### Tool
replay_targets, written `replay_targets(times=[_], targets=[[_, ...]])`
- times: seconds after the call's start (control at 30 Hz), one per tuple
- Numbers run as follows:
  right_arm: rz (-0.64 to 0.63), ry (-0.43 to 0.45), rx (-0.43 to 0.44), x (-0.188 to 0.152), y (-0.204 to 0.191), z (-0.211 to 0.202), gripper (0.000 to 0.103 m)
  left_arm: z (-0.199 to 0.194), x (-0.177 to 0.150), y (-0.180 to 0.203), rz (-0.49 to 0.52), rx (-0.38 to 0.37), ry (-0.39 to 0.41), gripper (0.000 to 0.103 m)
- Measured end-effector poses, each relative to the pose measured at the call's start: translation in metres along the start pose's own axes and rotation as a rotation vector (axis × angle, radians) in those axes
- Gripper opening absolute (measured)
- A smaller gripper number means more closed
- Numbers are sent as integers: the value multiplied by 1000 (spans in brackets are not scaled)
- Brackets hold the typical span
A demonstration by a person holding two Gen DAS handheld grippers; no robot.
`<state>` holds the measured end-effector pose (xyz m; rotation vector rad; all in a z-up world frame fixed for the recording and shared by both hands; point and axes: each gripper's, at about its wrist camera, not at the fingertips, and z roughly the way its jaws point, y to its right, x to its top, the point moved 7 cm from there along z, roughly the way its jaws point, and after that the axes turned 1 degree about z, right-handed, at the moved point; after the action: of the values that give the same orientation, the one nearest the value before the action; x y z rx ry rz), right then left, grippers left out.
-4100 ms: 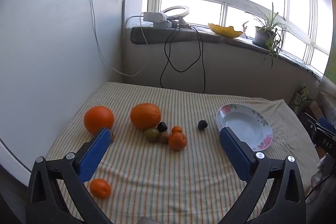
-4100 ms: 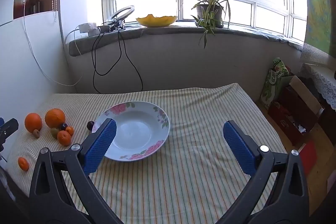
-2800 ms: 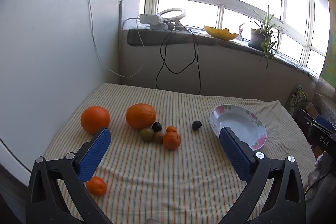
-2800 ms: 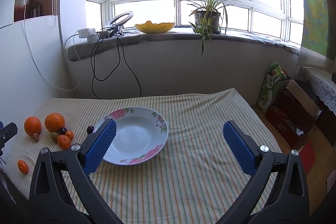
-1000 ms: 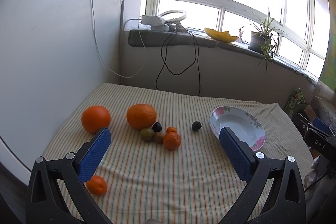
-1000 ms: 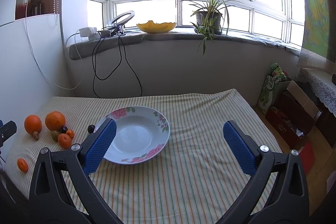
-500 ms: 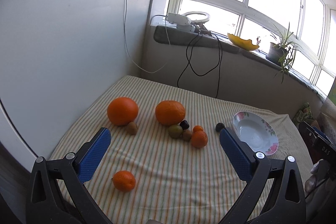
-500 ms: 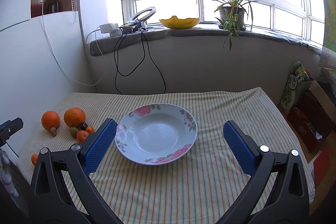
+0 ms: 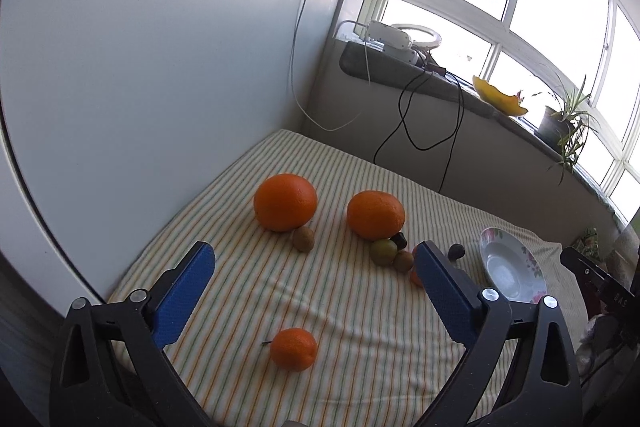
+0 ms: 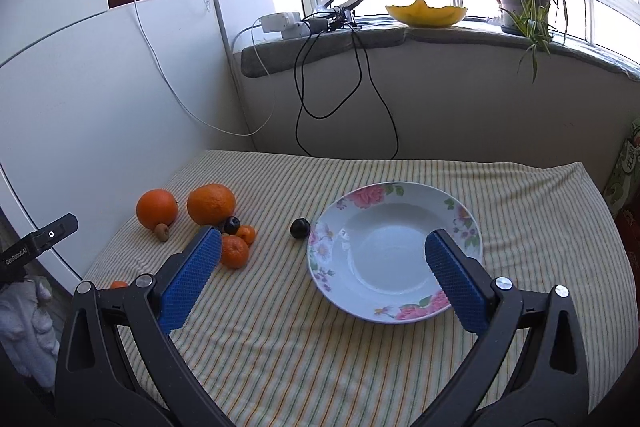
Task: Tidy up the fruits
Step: 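Move both tools toward the fruit cluster, right tool toward a large orange, then close the right tool around the large orange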
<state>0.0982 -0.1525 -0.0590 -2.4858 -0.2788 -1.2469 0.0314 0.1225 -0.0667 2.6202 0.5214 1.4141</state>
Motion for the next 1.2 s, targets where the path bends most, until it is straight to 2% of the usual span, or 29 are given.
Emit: replay_targets(times=[0.2, 0.4, 0.5, 0.57, 0.73, 0.8, 0.93, 1.1, 1.2], targets=[[-4, -104, 121, 6, -25, 39, 103, 15, 3, 9, 8, -47, -26, 96], [6, -185, 201, 19, -47, 72, 103, 37, 5, 21, 5, -105, -68, 93], [23, -232, 240, 25, -57, 89, 103, 50, 5, 30, 16, -139, -97, 85], [33, -263, 261, 29, -65, 99, 103, 60, 5, 36, 20, -164, -118, 84], [122, -365, 340, 31, -76, 132, 103, 80, 7, 45, 28, -208, -172, 83], [153, -405, 373, 29, -81, 144, 99, 89, 8, 47, 29, -219, -196, 83], [168, -455, 392, 26, -90, 165, 97, 106, 8, 49, 15, -249, -255, 83], [207, -532, 424, 20, -101, 190, 90, 122, 7, 55, 41, -256, -308, 78], [214, -549, 417, 18, -104, 202, 88, 130, 7, 57, 42, -261, -335, 78]])
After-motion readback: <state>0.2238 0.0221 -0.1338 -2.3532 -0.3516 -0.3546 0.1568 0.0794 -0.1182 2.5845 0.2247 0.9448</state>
